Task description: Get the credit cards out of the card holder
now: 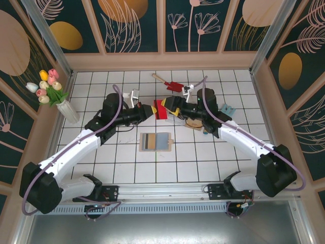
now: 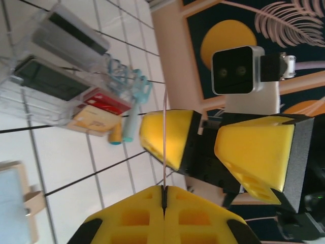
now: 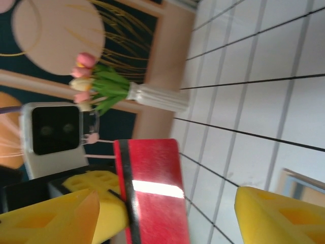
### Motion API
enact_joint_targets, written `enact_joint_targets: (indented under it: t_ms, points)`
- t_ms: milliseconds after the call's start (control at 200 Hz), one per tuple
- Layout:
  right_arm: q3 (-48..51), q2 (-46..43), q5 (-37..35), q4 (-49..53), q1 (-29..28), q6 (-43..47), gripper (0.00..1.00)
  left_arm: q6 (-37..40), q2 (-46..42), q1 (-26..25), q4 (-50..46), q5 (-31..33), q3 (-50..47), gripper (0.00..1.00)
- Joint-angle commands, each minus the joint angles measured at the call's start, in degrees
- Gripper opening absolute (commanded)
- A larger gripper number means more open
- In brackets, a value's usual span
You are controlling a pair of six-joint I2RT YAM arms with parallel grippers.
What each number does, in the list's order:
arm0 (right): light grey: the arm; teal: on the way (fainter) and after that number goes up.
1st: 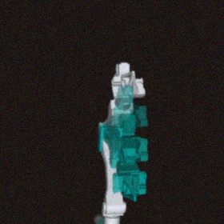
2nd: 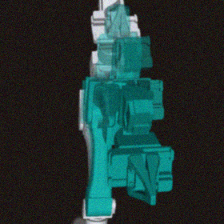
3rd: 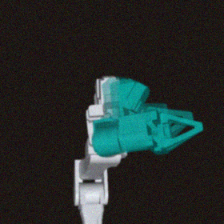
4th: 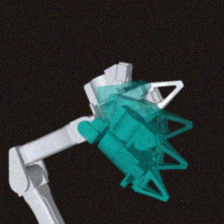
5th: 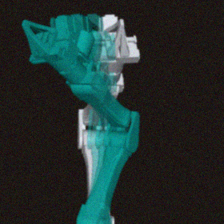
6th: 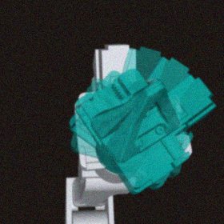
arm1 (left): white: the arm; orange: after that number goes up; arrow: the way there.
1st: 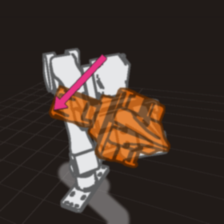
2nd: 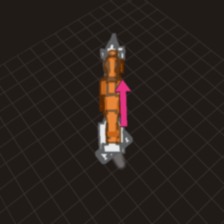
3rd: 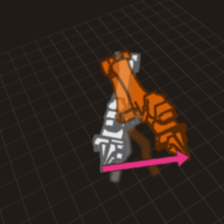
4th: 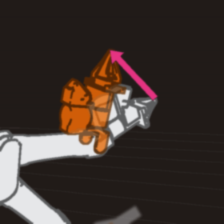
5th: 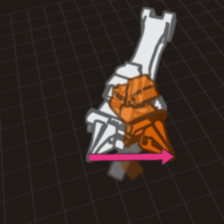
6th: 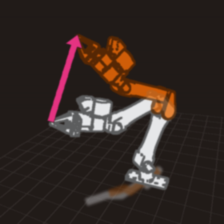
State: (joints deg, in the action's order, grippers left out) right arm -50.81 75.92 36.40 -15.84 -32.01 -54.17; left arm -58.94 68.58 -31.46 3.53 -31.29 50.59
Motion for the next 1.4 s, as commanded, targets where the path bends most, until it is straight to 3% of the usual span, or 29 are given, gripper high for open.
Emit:
enact_joint_targets:
  t_ms: [0,225,580,681,786,876,981,1031,1181,1396]
  points:
    - [1.85,-1.13,7.45,-13.86,1.97,-6.41,0.65,-4.31,-1.54,0.43,5.99,-3.4,-0.24,0.0]
    - [2.54,-1.04,12.96,-18.17,2.65,-7.46,0.34,-6.78,-2.44,1.14,9.45,-5.47,-2.37,0.0]
    - [-0.43,0.97,15.3,-13.38,3.0,-2.99,0.01,-6.59,-2.04,2.0,10.72,-6.77,-3.04,0.0]
    - [-2.49,1.03,13.28,-6.37,3.88,3.37,0.0,-3.98,-1.79,2.44,5.88,-4.38,-2.15,0.24]
    - [-6.99,0.9,6.55,7.84,5.24,16.42,0.0,1.21,-1.26,3.23,-3.64,2.33,-0.61,0.56]
    - [-10.61,0.97,0.03,17.72,7.04,27.88,0.0,4.77,-0.69,3.94,-8.7,7.95,-0.61,0.76]
    - [-11.22,0.28,-3.7,21.2,10.28,39.35,0.0,9.12,0.29,4.64,-12.51,14.0,-0.94,0.93]
    - [-10.7,-0.39,-5.11,21.75,11.98,44.14,0.0,11.19,0.88,4.91,-14.06,17.24,-0.93,0.98]
    - [-10.13,-1.47,-8.96,25.33,16.42,59.39,0.0,16.84,2.9,5.18,-17.83,24.1,-0.22,0.98]
    - [-13.11,2.08,-2.66,33.32,25.07,74.47,0.0,20.23,6.27,5.4,-21.43,28.24,1.85,0.99]
